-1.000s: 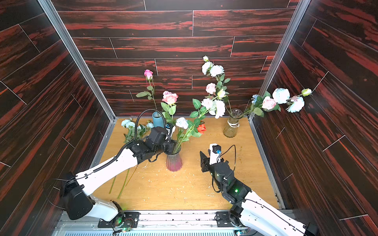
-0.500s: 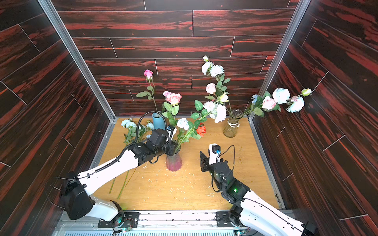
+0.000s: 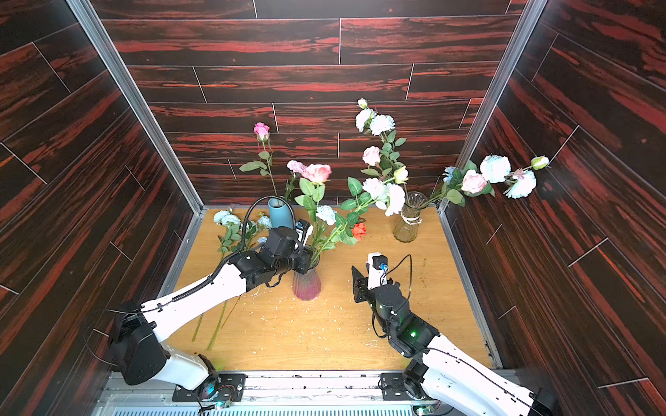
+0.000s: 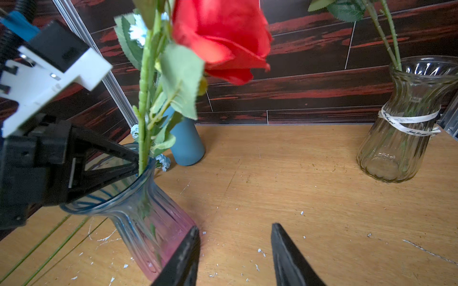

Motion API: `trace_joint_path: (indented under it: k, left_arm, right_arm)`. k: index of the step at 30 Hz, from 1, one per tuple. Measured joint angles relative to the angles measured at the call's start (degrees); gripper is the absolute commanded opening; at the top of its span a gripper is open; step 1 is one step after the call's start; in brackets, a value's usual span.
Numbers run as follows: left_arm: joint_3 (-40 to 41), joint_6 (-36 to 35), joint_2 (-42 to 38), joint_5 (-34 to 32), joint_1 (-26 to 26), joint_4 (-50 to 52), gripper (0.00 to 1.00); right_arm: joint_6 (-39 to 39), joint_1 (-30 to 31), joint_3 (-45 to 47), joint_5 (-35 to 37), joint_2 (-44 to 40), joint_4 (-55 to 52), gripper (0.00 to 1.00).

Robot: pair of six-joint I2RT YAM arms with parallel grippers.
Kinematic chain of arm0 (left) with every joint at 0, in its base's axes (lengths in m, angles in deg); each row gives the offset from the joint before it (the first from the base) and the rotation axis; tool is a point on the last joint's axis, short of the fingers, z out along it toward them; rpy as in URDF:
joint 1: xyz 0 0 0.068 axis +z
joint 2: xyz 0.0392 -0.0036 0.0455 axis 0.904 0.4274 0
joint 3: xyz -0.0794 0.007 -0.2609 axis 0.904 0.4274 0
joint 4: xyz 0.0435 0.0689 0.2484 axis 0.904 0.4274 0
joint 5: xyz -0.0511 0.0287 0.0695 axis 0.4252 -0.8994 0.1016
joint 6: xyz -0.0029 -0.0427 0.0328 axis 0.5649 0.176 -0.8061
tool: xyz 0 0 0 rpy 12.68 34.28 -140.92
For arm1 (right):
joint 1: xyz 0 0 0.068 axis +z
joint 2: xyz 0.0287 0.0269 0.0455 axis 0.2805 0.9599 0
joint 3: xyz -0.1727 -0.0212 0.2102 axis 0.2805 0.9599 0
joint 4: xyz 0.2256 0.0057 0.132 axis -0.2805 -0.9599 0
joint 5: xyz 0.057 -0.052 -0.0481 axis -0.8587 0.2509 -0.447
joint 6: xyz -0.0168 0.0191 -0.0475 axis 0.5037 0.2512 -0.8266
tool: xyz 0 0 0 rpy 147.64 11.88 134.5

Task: Pick out blue flowers from the vase
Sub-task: Pick up the flower from the vase.

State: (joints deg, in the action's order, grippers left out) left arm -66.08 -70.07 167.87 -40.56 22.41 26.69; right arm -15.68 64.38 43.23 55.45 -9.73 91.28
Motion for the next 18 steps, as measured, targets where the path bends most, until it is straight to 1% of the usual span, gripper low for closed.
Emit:
trace_joint_path:
  k: [6, 12, 14, 18]
  left_arm:
    - [1.1, 0.1, -0.9, 0.0, 0.0, -0.6, 0.00]
    - [3.9, 0.6, -4.7, 0.0, 0.0, -0.8, 0.00]
    - [4.7, 0.7, -6.3, 0.1, 0.0, -0.9, 0.04]
    - [6.0, 1.2, -8.2, -0.1, 0.0, -1.7, 0.20]
  right_arm:
    - [0.0, 0.0, 0.0, -0.2, 0.3, 0.3, 0.49]
    - [0.0, -0.3, 0.0, -0.5, 0.9, 0.3, 0.49]
    - [0.1, -0.3, 0.0, -0.6, 0.9, 0.3, 0.49]
    - [0.2, -0.3, 0.0, -0.8, 1.2, 0.3, 0.49]
